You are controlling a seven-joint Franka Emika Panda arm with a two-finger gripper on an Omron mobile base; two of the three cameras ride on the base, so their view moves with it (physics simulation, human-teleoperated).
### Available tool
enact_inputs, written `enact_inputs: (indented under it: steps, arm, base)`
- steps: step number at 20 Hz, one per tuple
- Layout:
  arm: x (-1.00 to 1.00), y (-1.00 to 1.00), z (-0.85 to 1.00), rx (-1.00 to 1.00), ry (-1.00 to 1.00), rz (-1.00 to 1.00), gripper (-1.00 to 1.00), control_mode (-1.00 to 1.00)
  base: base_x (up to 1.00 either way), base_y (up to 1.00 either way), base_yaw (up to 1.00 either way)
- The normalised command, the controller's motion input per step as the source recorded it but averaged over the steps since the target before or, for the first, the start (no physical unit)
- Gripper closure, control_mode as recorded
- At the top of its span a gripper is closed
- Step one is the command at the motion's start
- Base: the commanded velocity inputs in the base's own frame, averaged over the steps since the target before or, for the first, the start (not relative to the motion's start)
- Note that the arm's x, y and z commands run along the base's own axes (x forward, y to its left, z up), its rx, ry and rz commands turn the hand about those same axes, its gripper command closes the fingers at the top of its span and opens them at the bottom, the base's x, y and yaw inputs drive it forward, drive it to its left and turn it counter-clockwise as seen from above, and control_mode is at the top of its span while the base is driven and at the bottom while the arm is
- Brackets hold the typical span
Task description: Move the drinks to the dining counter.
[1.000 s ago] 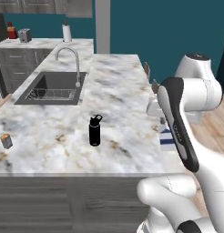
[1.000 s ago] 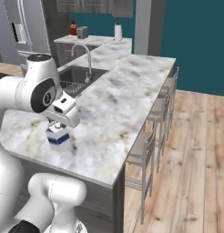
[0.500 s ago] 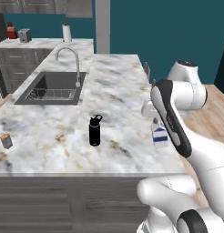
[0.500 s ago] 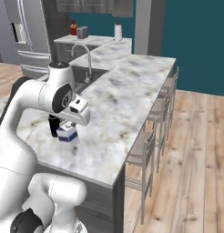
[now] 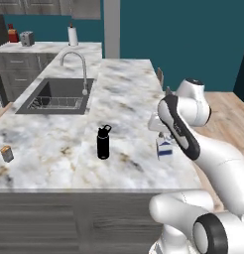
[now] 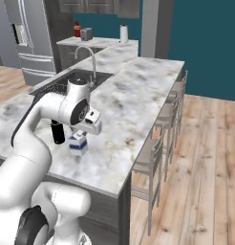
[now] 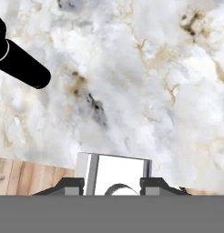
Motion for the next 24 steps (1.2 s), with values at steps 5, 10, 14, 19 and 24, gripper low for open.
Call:
enact_inputs:
  steps: [5,10,14,19,24]
  arm:
    - [0.72,0.0,-0.35,0.06,0.0,0.01,1.0,-1.0]
    - [0.67,0.0,-0.26,0.0,-0.01,0.0,1.0,-1.0]
    - [0.52,0.0,-0.23,0.0,-0.01,0.0,1.0,-1.0]
    - [0.38,0.0,-0.3,0.0,-0.02,0.0,1.0,-1.0]
    - [0.31,0.0,-0.4,0.0,-0.02,0.0,1.0,-1.0]
  base:
    - [0.0,0.0,0.0]
    - [0.0,0.0,0.0]
    - [0.0,0.0,0.0]
    - [0.0,0.0,0.0]
    - [0.0,0.0,0.0]
